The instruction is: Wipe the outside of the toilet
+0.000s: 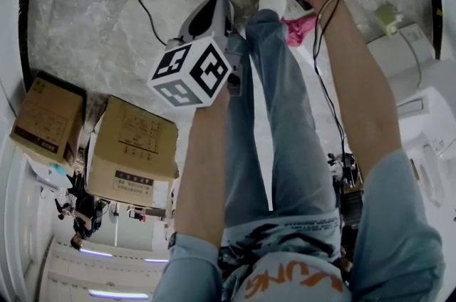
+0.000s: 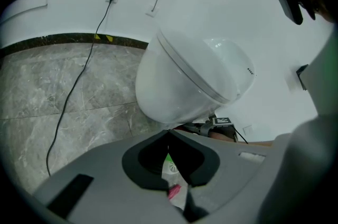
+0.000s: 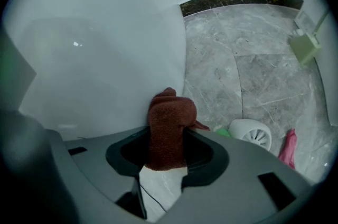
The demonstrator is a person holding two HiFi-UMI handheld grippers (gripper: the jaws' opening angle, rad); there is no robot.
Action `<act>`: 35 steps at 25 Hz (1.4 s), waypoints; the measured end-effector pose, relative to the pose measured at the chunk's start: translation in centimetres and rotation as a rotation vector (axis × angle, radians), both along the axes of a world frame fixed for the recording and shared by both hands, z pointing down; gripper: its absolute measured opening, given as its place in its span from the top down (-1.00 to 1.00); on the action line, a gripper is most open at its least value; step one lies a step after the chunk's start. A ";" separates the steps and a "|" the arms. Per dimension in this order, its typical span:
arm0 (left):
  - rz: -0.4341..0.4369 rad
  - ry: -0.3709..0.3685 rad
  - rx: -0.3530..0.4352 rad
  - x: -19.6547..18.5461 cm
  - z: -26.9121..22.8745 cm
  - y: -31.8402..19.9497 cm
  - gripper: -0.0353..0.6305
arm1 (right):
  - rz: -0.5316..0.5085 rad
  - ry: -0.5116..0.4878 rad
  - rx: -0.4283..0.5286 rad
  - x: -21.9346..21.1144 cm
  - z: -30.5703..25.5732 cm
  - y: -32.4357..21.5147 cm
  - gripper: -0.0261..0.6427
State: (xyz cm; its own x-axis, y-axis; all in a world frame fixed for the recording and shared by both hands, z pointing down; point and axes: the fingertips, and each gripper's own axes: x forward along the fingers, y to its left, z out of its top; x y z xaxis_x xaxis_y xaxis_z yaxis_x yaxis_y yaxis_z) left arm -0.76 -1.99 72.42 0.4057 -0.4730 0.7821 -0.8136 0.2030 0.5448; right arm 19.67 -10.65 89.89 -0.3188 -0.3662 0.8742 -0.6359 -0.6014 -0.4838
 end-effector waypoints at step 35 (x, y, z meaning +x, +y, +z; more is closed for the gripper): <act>0.097 -0.049 0.120 -12.8 -10.2 0.2 0.89 | -0.617 -0.229 0.215 -23.5 -19.1 10.0 0.41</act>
